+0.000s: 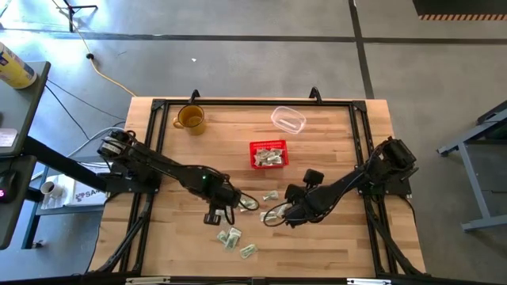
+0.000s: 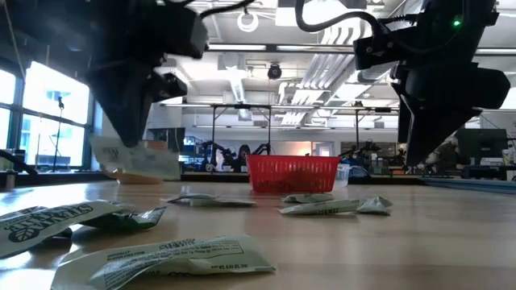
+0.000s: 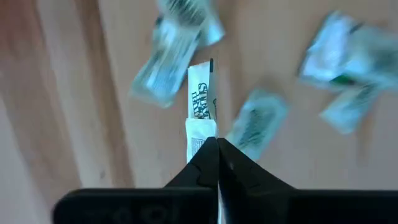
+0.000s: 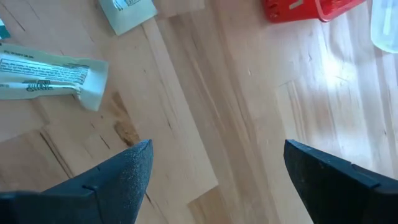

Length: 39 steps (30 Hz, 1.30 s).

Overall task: Pick and place items into bin
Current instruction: Put the white packet into the red basket

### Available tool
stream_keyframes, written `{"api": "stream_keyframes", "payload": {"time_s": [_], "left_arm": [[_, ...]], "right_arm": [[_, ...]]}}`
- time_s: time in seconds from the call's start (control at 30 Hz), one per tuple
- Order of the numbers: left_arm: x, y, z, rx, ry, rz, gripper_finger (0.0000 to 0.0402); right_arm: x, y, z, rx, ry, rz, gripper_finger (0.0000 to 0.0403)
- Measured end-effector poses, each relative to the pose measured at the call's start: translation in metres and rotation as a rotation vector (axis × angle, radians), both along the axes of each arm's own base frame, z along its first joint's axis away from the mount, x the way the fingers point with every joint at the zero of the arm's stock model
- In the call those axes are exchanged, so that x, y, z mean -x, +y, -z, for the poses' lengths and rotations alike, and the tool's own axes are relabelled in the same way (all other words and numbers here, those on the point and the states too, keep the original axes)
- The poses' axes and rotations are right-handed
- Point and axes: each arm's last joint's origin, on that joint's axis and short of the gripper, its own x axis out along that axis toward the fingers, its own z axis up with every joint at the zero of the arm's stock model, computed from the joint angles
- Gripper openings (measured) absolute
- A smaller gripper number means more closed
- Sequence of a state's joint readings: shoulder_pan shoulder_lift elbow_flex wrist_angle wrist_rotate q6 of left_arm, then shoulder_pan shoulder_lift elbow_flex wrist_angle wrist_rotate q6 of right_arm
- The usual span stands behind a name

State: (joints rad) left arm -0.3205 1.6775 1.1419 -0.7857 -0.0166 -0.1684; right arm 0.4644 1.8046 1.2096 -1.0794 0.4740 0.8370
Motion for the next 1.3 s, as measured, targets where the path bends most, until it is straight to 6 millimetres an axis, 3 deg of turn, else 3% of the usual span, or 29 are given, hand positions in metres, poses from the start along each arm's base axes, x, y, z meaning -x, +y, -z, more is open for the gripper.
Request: {"api": "stream_keyframes", "payload": {"time_s": [0.33,0.53,0.7,0.83,1.23,1.3], "left_arm": [[0.008,0.004,0.011,-0.054,0.046,-0.048,0.0257],[0.016,0.005,0.022,-0.023,0.101,-0.005,0.03],[0.033,0.01,0.05,-0.011,0.156,-0.009,0.0277],[0.036,0.012,0.056,-0.045,0.135,-0.003,0.0236],[0.025,0.017,0.056,-0.087,0.023,0.021,0.0038],[0.023,0.022,0.055,-0.083,0.022,0.003,0.0022]], "right_arm": [[0.0,0.001,0.0,-0.013,0.0,0.004,0.0351],[-0.001,0.001,0.0,-0.018,-0.005,0.003,0.0351],[-0.001,0.001,0.0,-0.027,-0.009,0.003,0.0351],[-0.002,0.001,0.0,-0.028,-0.011,0.004,0.0351],[-0.002,0.002,0.001,-0.029,-0.014,0.005,0.0351],[-0.002,0.002,0.001,-0.032,-0.012,0.006,0.0351]]}}
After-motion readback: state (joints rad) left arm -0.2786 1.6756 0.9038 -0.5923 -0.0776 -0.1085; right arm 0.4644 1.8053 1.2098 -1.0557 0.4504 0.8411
